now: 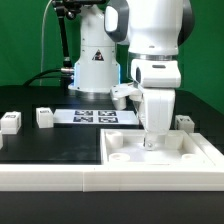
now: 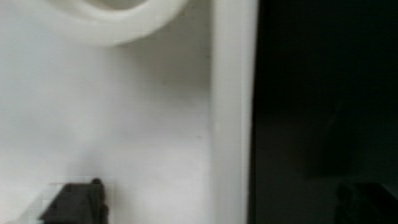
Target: Assemble one leg
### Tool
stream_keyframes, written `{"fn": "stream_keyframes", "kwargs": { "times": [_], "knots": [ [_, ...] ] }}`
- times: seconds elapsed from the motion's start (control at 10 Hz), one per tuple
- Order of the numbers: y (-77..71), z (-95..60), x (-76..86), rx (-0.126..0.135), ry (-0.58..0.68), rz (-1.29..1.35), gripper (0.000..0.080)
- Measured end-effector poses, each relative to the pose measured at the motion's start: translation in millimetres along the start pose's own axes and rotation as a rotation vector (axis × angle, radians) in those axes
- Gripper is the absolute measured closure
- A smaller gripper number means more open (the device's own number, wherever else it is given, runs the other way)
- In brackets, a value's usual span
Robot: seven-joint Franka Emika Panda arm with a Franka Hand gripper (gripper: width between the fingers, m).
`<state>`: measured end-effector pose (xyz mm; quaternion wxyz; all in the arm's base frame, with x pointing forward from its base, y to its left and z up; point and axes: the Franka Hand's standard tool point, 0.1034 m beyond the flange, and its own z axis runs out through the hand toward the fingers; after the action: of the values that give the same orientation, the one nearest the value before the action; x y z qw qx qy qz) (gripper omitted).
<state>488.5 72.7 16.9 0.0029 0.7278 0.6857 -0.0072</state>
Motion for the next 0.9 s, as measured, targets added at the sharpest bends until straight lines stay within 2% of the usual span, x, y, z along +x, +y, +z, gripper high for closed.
{"fn": "stream_keyframes", "kwargs": {
  "times": [0.1,0.2,0.3,0.4,0.7,0.8,0.9],
  "knots": [
    [-3.1,-14.7,5.3,-0.013,-0.006,0.009,0.015],
    [-6.1,-24.0,6.0,-0.012,-0.014,0.02,0.015],
    [-5.4,-34.5,8.4,-0.026,-0.014,0.065,0.015],
    [-6.0,-38.8,10.2,-0.033,-0.013,0.104,0.015],
    [-7.4,-35.5,9.5,-0.027,-0.011,0.187,0.015],
    [-7.1,-34.6,9.9,-0.032,-0.002,0.274,0.015],
    [-7.9,-31.6,10.2,-0.047,0.015,0.346,0.015]
  ]
}}
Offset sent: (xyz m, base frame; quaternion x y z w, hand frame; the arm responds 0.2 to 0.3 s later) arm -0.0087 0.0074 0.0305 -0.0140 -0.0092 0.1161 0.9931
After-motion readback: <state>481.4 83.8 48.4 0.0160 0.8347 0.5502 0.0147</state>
